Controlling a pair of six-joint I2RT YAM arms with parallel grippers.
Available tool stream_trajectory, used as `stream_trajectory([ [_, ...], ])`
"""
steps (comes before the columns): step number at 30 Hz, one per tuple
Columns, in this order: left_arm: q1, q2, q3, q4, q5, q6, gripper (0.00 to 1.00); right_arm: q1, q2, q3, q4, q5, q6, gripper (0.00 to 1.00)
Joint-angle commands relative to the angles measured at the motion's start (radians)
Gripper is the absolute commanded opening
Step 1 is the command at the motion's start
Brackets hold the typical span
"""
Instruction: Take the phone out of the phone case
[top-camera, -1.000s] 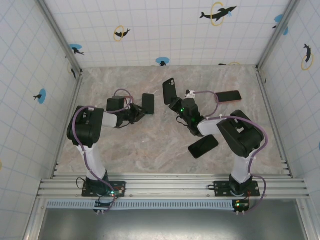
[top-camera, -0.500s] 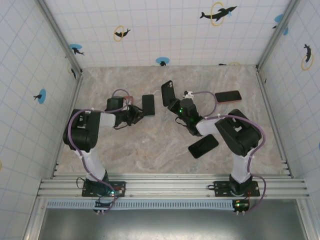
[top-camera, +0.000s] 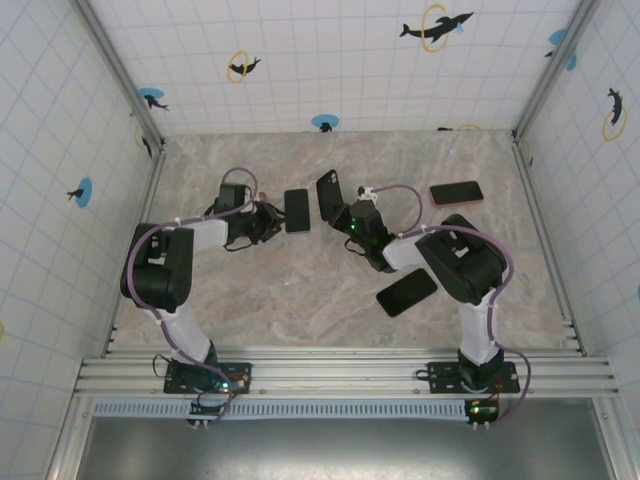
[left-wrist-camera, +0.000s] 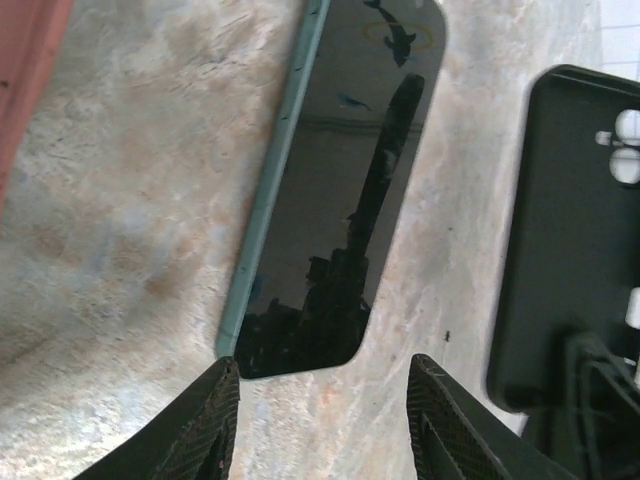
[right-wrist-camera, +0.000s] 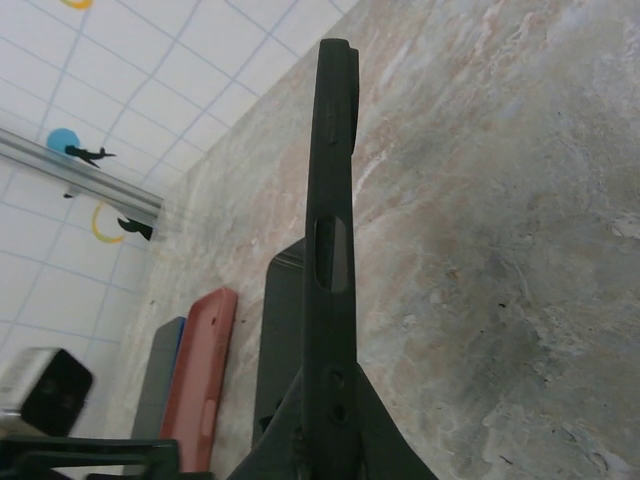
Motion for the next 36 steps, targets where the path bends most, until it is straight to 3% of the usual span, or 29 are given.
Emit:
stream_trajectory([
  [1,0.007,-0.058,0.042,-0.082,-0.029,0.055,0.49,0.013,0.036,0.039,0.009,0.037,-0.021,0.00],
  [15,0.014,-0.158,0.050,-0.127,-0.044,0.048,0.53,0.045,0.119,0.067,0.034,0.044,0.001,0.04],
  [26,0.015,-0.189,0.013,-0.103,-0.056,0.030,0.54,0.053,0.108,0.050,0.025,0.014,-0.008,0.19],
  [36,0.014,-0.185,0.004,-0.094,-0.052,0.031,0.54,0.043,0.058,0.043,-0.051,0.007,-0.152,0.30],
])
